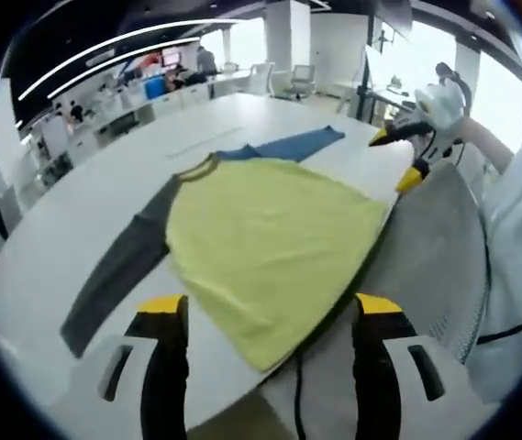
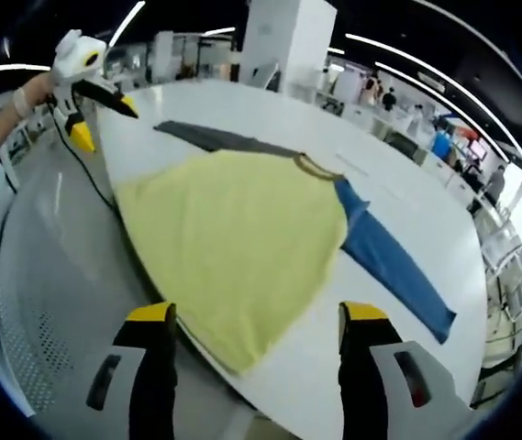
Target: Fold the garment on the visible template until the final outline fits inside the template.
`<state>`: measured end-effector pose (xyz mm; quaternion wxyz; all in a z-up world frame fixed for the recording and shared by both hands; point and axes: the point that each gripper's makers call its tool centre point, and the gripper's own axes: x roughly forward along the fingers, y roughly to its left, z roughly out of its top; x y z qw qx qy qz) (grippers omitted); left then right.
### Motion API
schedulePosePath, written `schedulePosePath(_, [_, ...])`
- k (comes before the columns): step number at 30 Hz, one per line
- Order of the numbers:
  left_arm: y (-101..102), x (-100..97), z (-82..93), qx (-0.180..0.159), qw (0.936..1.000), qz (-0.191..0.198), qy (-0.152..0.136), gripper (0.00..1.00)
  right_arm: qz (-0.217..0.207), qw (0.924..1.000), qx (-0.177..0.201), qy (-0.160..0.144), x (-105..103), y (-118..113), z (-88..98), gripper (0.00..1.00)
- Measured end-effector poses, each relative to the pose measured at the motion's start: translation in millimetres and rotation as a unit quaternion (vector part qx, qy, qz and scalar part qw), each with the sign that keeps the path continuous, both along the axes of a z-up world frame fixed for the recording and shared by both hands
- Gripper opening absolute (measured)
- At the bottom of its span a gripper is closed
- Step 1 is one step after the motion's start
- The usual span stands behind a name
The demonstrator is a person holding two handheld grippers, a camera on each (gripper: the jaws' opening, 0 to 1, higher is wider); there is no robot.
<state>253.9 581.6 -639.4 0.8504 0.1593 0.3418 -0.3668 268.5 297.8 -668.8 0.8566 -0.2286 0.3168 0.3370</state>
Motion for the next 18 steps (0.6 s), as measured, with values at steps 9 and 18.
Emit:
schedulePosePath(9, [-4.4, -3.4, 3.7, -0.022, 0.9998, -0.003, -0.004, 0.88, 0.011, 0.9998, 0.014, 0.007, -4.6, 8.4, -0.1, 0.80])
schedulePosePath(18, [-5.6, -3.2, 2.9, -0.019, 0.9998, -0.001, -0.008, 0.99, 0.010, 0.9996, 0.025, 0.006, -0.8, 9.1, 2.4, 0.88])
